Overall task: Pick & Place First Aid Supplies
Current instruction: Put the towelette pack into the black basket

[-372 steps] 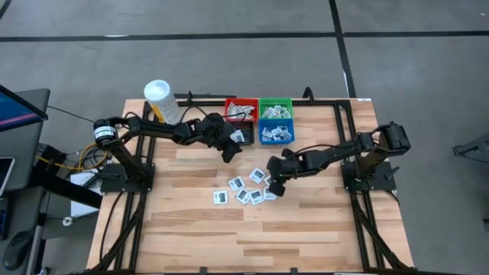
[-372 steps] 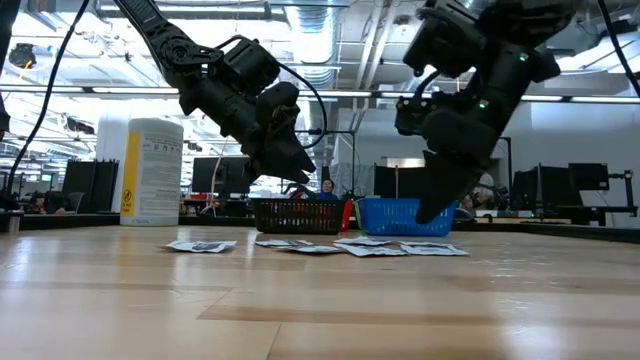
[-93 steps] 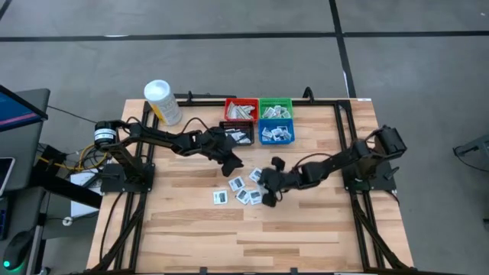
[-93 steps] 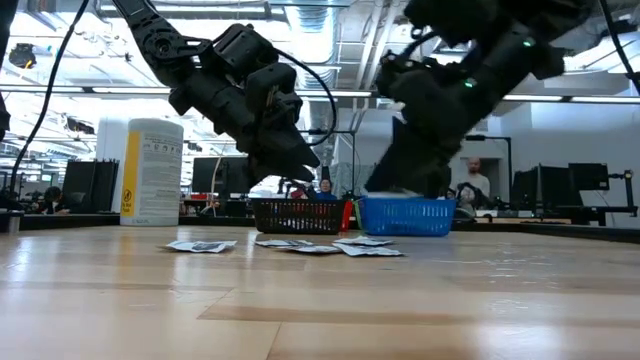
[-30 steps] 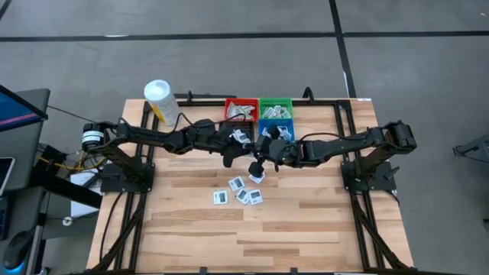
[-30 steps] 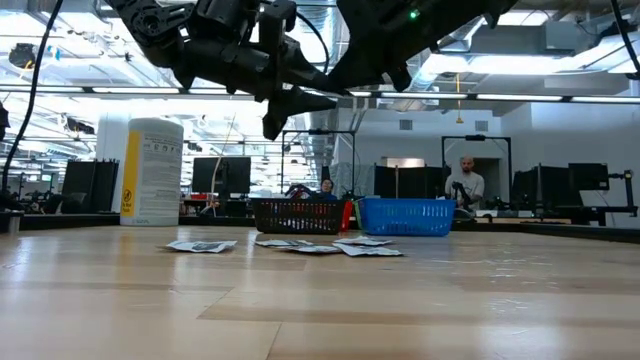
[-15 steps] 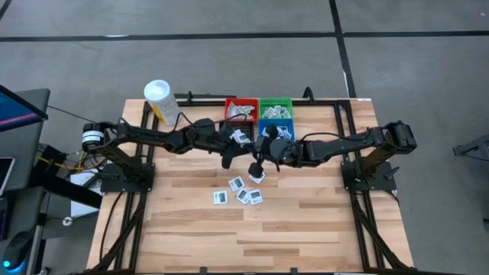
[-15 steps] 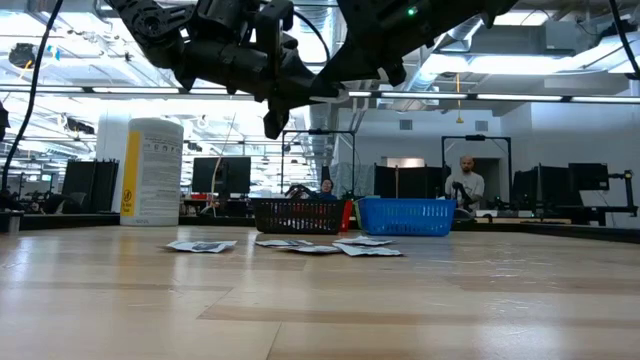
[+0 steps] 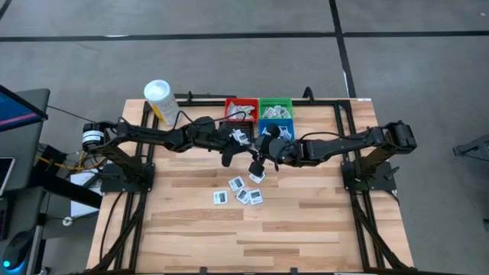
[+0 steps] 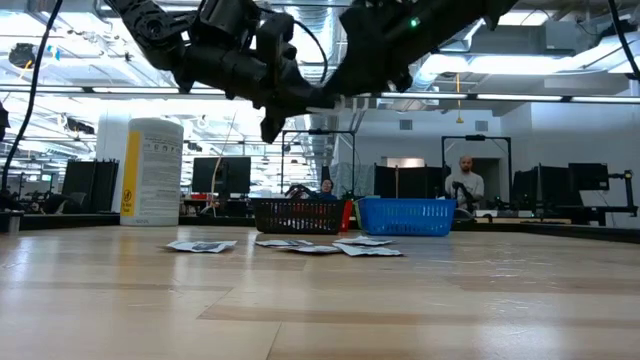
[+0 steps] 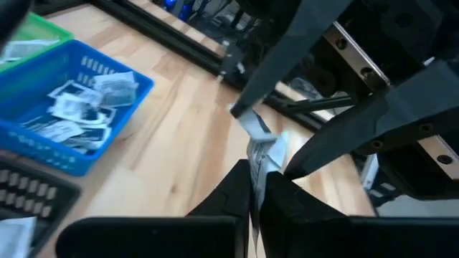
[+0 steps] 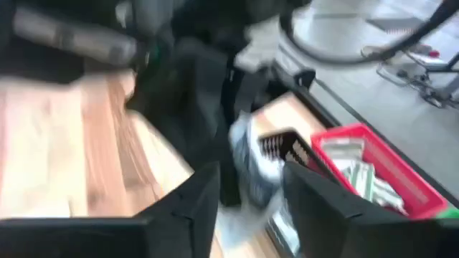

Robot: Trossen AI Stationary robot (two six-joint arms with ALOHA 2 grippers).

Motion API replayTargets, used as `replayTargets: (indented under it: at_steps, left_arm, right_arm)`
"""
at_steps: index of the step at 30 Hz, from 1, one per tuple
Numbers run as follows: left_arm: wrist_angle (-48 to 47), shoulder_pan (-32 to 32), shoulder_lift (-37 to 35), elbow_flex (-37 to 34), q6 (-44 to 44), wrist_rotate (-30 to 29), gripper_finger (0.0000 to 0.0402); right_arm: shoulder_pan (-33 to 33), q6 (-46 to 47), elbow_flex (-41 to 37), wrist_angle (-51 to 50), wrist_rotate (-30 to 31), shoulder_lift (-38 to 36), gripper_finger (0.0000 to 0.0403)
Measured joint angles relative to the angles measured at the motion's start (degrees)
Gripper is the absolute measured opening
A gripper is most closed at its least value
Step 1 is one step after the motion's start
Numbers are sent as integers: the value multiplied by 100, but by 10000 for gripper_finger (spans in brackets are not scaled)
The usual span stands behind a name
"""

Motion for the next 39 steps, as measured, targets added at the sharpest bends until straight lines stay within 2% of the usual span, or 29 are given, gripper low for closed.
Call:
replayTargets:
  at_steps: [3, 7, 10, 14, 23, 28, 39]
  left_arm:
    - [-234, 77, -2, 0, 155, -163, 11]
    - [-780, 196, -2, 0, 379, -828, 16]
    - [-1036, 345, -2, 0, 588, -1350, 24]
    - [-1058, 602, -2, 0, 661, -1613, 26]
    - [-1078, 1119, 238, 2, 1056, -1629, 26]
    - [-1088, 1124, 477, 2, 1023, -1472, 32]
    - [-1259, 1107, 501, 2, 949, -1461, 78]
  right_arm:
    - [-2, 59, -2, -342, 0, 11, 162]
    - [-22, 431, -2, -693, -16, 11, 191]
    - [-28, 816, -4, -923, -17, 11, 205]
    - [-31, 1142, -49, -978, -17, 11, 211]
    - [59, 1413, -92, -994, -24, 11, 203]
    - [57, 1416, -92, -1019, -24, 11, 196]
    - [31, 1414, -92, -1145, -21, 11, 196]
